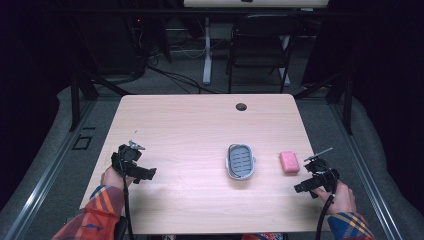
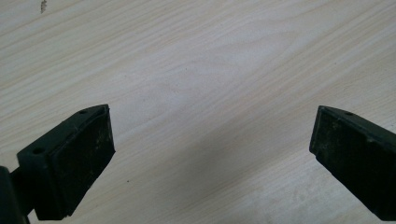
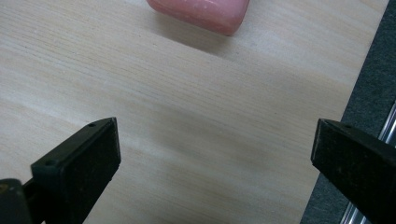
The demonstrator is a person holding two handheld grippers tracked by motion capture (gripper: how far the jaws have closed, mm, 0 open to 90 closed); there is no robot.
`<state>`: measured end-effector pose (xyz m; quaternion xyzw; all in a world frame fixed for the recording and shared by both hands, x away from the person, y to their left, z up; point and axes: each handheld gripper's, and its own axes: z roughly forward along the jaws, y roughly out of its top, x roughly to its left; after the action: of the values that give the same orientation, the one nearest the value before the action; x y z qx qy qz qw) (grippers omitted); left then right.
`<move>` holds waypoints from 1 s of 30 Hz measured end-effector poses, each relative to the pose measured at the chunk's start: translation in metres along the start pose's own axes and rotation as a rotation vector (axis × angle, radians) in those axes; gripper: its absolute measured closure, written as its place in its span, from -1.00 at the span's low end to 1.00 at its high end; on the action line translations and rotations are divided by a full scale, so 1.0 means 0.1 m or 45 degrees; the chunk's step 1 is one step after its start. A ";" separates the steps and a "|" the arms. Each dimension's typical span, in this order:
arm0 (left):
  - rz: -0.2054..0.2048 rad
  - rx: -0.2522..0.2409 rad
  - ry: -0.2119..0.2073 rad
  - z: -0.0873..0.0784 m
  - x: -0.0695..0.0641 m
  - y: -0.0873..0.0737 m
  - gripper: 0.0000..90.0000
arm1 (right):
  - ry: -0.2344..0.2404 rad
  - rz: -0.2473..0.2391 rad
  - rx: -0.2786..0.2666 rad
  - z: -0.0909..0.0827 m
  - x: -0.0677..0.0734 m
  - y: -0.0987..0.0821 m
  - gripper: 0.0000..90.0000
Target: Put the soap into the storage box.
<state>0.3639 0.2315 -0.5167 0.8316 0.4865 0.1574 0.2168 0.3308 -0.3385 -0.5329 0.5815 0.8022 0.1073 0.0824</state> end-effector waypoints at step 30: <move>0.006 -0.015 -0.016 0.00 0.05 -0.07 -1.00 | 0.060 -0.027 0.002 -0.07 0.02 0.23 -0.95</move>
<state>0.3613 0.2385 -0.5199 0.8324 0.4821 0.1555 0.2245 0.3500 -0.3302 -0.5202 0.5703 0.8102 0.1195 0.0640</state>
